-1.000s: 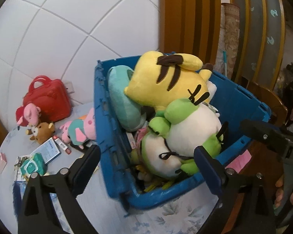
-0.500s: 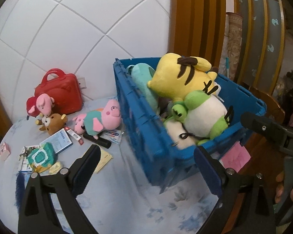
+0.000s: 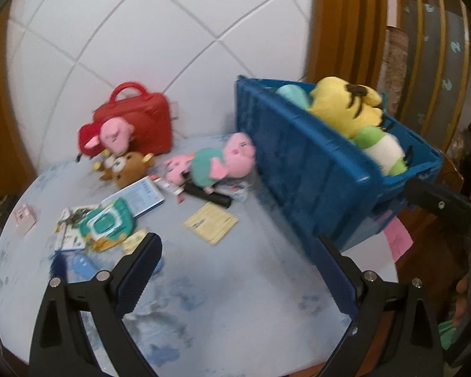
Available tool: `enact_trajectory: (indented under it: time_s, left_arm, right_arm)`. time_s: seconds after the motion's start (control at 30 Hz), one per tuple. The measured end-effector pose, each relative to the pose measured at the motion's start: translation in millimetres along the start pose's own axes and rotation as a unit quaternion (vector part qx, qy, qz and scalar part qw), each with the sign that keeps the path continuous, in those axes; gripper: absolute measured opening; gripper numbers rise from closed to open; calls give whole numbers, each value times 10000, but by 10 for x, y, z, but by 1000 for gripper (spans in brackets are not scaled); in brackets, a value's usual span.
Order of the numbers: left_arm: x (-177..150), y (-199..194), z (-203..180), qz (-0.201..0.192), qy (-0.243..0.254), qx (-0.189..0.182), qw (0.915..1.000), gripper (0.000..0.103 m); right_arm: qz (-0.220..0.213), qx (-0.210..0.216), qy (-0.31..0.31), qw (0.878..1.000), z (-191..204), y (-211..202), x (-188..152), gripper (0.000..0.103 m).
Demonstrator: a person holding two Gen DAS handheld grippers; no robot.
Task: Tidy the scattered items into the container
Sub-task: 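Withdraw both tools from the crate back over the table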
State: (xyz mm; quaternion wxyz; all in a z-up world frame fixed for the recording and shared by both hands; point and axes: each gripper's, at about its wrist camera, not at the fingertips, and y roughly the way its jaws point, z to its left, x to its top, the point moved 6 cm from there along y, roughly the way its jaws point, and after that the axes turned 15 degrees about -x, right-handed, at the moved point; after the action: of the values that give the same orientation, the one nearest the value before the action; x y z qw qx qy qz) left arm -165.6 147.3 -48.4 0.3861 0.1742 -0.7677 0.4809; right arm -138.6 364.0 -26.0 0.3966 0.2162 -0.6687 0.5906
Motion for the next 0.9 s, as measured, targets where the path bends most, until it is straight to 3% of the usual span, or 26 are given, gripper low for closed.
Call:
enact_trajectory:
  time_s: [0.23, 0.47, 0.7, 0.9]
  left_arm:
    - [-107, -163, 693, -16, -465, 408, 9981, 97]
    - [-126, -200, 1349, 23, -860, 1022, 9910, 97]
    - [-379, -272, 2137, 125, -1580, 1656, 9734, 97]
    - [-720, -425, 2807, 313, -2038, 2007, 9577, 97]
  right_arm:
    - [60, 226, -290, 9993, 653, 82, -5, 103]
    - [104, 830, -692, 9941, 1325, 407, 148, 103]
    - [438, 1394, -979, 9844, 1932, 952, 108, 103]
    - [1082, 1579, -1270, 9733, 2470, 1420, -184, 103]
